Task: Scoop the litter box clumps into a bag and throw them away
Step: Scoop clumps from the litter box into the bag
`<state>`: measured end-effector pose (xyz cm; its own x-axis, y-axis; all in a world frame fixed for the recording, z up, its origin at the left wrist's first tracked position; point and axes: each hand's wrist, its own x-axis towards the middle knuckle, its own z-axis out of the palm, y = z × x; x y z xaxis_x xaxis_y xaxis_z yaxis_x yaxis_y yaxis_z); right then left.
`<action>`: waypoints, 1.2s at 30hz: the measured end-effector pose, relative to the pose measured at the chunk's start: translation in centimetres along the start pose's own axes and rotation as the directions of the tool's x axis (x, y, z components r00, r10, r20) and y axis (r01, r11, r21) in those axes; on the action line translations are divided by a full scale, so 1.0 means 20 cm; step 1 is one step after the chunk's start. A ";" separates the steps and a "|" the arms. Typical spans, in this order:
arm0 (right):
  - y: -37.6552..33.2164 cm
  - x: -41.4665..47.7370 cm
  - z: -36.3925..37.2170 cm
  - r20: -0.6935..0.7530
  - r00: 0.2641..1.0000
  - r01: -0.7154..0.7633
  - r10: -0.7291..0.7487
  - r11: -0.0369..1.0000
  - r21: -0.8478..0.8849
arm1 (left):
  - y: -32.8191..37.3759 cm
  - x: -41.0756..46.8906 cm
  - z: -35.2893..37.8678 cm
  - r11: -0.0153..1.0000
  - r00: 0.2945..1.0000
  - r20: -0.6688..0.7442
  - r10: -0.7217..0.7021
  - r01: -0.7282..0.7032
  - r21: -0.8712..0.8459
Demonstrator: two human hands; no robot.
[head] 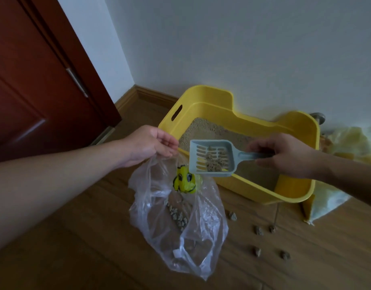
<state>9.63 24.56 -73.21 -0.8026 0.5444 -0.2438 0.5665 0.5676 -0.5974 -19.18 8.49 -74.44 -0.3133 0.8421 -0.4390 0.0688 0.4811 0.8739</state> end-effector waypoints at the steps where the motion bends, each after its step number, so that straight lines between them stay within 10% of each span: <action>1: -0.02 -0.02 0.00 0.025 1.000 0.019 -0.019 1.000 0.007 | 0.00 0.00 0.00 1.000 1.000 -0.002 -0.002 0.002 -0.006; 36: -0.17 0.08 0.35 0.188 0.962 0.229 -0.197 0.959 -0.165 | -0.05 0.04 0.02 0.985 0.993 0.116 -0.021 0.040 -0.166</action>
<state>5.11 19.16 -76.89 -0.9189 0.2959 -0.2609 0.3910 0.7711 -0.5025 -19.20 8.80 -75.69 -0.2030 0.8543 -0.4785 -0.1017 0.4676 0.8781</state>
